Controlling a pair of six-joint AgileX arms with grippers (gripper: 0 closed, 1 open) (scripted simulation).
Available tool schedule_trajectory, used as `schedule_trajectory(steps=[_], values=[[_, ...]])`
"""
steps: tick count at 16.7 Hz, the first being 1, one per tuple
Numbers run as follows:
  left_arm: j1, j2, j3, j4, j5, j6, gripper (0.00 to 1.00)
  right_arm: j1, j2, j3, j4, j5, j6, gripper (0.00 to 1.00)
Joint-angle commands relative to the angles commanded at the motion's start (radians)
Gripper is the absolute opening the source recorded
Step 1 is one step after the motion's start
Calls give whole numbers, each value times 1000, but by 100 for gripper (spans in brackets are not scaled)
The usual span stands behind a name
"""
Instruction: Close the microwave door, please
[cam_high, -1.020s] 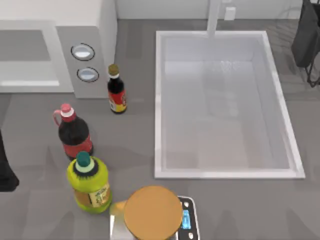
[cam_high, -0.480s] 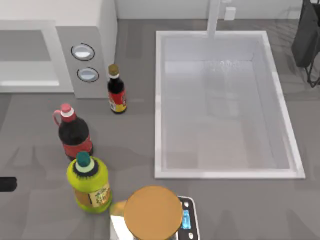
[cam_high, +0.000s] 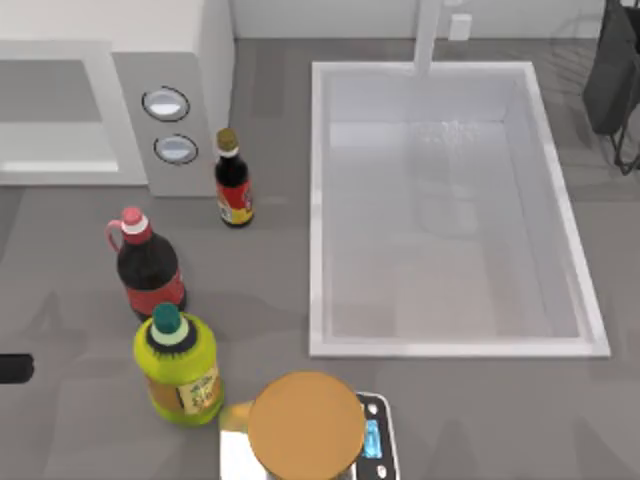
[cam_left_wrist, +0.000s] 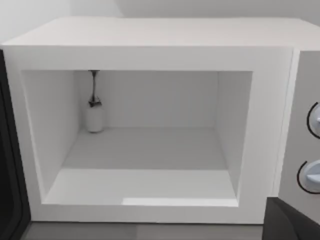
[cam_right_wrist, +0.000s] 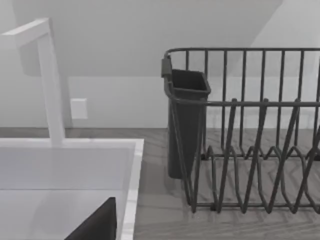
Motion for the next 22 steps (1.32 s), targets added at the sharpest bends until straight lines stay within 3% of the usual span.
schedule_trajectory(steps=[4, 9, 22], values=[[-4, 4, 1, 4, -4, 0, 0, 0, 0, 0, 0, 0, 0, 100], [-83, 91, 20, 71, -83, 1, 0, 0, 0, 0, 0, 0, 0, 100], [-50, 220, 101, 115, -48, 3, 0, 0, 0, 0, 0, 0, 0, 100]])
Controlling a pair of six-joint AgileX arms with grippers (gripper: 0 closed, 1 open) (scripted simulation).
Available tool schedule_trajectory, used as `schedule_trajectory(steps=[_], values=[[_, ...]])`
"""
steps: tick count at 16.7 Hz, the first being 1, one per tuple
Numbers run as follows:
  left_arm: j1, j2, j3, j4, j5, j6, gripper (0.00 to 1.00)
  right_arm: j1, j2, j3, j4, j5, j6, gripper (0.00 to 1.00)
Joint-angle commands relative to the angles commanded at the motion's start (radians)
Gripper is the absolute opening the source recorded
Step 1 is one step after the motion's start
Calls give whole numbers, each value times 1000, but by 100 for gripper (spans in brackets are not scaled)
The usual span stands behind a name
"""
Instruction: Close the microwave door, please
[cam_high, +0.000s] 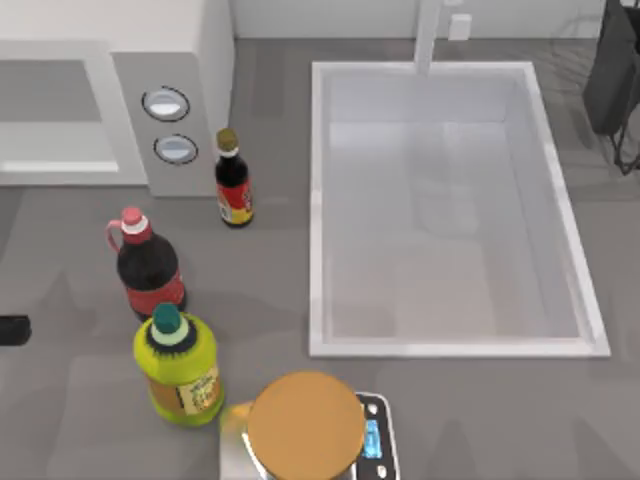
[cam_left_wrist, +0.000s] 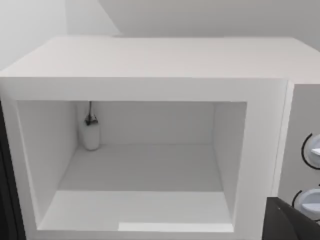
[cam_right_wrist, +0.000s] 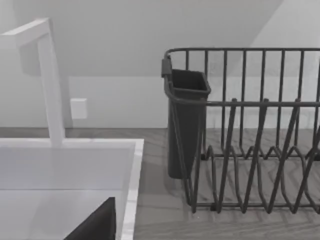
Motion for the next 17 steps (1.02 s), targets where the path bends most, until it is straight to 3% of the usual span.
schedule_trajectory(steps=[9, 14, 17], values=[[-107, -87, 123, -210, -108, -2, 0, 0, 0, 0, 0, 0, 0, 100], [-94, -72, 132, -214, -98, 6, 0, 0, 0, 0, 0, 0, 0, 100], [-11, 25, 218, -263, -43, 71, 0, 0, 0, 0, 0, 0, 0, 100]])
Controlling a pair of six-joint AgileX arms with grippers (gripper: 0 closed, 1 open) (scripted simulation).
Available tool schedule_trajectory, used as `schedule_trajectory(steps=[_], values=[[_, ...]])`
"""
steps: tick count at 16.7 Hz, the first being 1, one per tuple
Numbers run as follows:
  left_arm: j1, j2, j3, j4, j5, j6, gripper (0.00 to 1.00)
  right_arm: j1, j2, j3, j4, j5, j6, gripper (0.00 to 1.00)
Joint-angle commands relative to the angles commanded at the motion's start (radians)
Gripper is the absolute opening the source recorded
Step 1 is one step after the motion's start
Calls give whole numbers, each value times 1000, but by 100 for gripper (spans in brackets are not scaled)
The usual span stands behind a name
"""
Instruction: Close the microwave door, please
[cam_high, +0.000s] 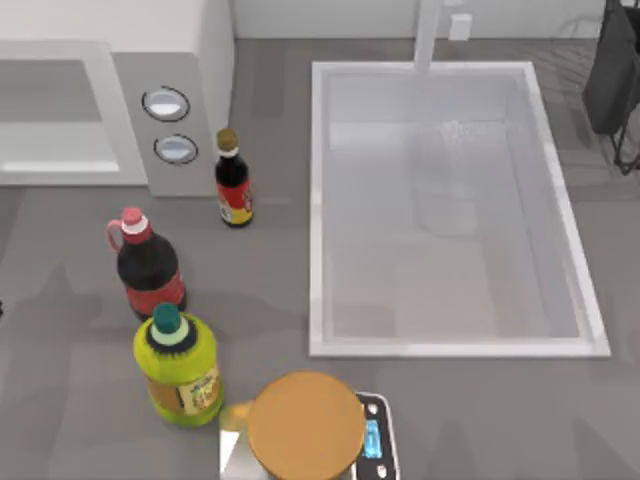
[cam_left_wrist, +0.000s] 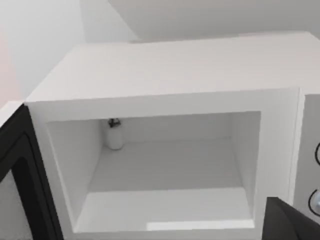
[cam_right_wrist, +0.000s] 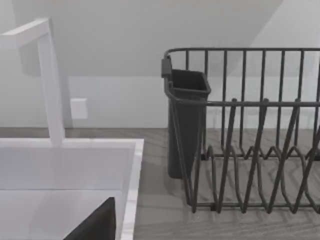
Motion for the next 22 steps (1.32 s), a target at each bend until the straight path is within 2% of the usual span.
schedule_trajectory(steps=[4, 15, 19, 22], values=[[202, 267, 208, -118, 137, 158, 0, 0, 0, 0, 0, 0, 0, 100], [912, 1254, 898, -513, 623, 702, 0, 0, 0, 0, 0, 0, 0, 100], [1072, 1469, 1044, -598, 735, 821, 0, 0, 0, 0, 0, 0, 0, 100], [1114, 1520, 1080, -619, 764, 852, 0, 0, 0, 0, 0, 0, 0, 100]])
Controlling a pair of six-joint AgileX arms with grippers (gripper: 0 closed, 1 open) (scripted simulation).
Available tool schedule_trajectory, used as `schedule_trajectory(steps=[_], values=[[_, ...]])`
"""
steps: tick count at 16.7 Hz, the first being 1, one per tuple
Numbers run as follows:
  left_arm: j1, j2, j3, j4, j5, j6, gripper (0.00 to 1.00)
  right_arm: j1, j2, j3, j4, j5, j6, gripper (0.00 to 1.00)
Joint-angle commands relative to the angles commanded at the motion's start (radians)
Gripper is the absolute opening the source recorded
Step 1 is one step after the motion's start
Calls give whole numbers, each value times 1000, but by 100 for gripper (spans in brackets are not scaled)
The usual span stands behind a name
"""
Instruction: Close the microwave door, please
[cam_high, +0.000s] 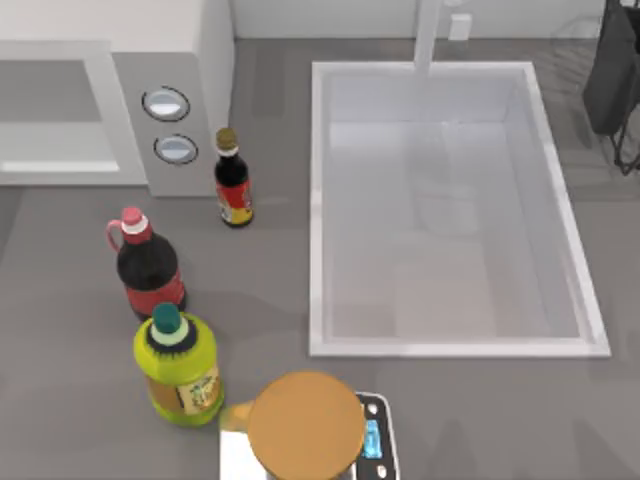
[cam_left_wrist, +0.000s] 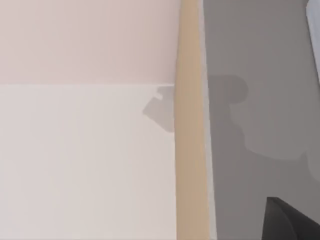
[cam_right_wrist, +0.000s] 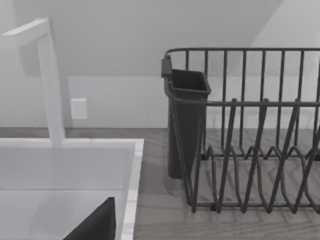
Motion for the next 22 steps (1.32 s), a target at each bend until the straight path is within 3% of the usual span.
schedule_trajectory(steps=[7, 15, 22], values=[[-3, 11, -35, 43, -3, 0, 0, 0, 0, 0, 0, 0, 0, 100], [2, 114, -254, 369, 2, 5, 0, 0, 0, 0, 0, 0, 0, 100], [-11, 99, -281, 389, -2, -6, 0, 0, 0, 0, 0, 0, 0, 100]])
